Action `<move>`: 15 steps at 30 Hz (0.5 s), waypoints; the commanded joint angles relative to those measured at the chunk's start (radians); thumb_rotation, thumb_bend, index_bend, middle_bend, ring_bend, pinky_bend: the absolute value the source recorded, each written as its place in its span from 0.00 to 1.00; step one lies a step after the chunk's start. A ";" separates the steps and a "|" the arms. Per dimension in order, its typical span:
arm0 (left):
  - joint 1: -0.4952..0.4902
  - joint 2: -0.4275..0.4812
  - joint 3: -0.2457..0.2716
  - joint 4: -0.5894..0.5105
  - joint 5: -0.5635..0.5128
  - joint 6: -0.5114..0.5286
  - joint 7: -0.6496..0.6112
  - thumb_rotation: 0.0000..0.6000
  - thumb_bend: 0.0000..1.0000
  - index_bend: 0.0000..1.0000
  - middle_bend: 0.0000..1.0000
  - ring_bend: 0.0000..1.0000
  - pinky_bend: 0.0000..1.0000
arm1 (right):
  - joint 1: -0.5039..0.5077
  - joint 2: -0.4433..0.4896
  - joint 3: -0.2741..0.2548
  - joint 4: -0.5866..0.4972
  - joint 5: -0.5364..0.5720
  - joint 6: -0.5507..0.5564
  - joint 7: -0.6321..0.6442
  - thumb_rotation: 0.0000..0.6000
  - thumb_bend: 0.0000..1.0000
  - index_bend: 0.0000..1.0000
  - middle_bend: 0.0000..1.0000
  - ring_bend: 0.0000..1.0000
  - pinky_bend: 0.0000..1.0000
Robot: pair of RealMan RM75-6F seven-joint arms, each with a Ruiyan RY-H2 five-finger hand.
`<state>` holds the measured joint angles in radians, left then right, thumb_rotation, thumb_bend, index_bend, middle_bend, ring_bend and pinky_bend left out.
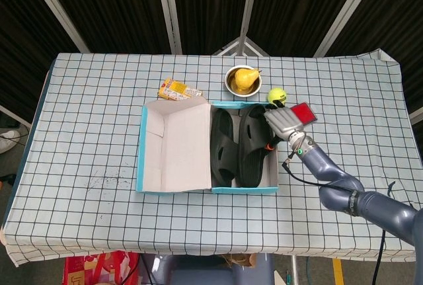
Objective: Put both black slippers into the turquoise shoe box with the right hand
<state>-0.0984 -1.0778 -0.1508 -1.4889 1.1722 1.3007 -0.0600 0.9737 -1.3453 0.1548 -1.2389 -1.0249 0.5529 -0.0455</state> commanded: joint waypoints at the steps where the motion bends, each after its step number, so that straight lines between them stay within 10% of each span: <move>1: 0.000 0.000 0.000 -0.001 0.000 0.001 0.000 1.00 0.38 0.05 0.00 0.00 0.07 | 0.005 0.019 -0.008 -0.021 0.028 -0.017 -0.022 1.00 0.17 0.53 0.45 0.09 0.00; 15: 0.000 0.002 0.001 -0.003 0.003 0.001 -0.002 1.00 0.38 0.05 0.00 0.00 0.07 | 0.039 0.086 -0.032 -0.105 0.139 -0.073 -0.061 1.00 0.17 0.11 0.09 0.00 0.00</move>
<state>-0.0983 -1.0758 -0.1495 -1.4917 1.1754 1.3021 -0.0624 1.0093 -1.2619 0.1256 -1.3397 -0.8903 0.4829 -0.1032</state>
